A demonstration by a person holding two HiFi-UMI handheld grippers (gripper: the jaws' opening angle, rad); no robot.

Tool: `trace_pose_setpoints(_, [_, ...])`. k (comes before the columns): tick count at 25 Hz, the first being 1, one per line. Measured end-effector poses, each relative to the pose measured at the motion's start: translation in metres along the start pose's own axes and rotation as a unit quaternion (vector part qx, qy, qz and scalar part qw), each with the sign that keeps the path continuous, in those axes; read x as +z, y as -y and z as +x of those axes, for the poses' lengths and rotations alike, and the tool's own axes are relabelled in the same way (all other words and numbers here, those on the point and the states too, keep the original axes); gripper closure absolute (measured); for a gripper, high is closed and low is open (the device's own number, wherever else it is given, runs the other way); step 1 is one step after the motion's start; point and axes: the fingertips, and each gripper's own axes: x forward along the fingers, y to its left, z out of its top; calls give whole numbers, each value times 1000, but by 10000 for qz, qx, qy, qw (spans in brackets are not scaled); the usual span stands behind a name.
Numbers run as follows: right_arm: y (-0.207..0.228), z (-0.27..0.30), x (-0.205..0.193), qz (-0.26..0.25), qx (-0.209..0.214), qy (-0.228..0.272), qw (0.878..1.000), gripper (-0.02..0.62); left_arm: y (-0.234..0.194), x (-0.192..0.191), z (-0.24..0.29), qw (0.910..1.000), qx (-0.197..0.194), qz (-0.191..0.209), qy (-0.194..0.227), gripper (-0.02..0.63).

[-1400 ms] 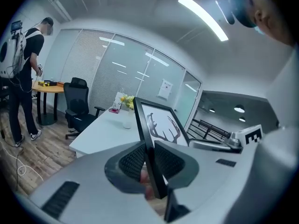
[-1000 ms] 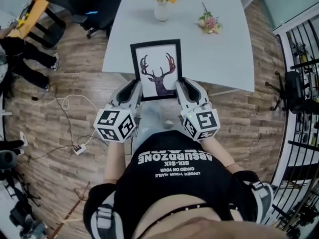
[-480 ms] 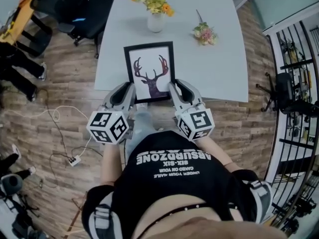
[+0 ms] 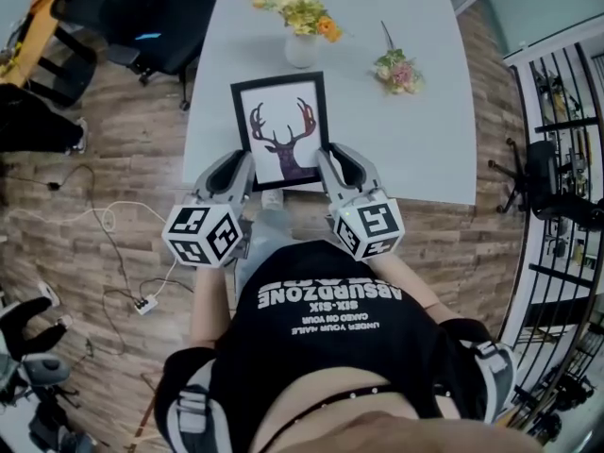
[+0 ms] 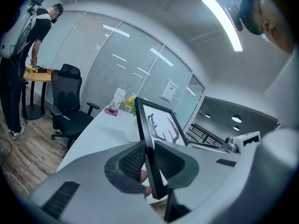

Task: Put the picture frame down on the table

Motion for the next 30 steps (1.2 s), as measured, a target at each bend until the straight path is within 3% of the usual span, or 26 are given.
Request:
trace_pose_setpoints(14, [26, 51, -3, 344, -215, -168, 9990, 505, -30, 17, 49, 9989, -35, 133, -448, 531])
trace_pose_setpoints(30, [43, 95, -22, 521, -335, -570, 9965, 503, -69, 12, 93, 9949, -140, 11, -994, 531])
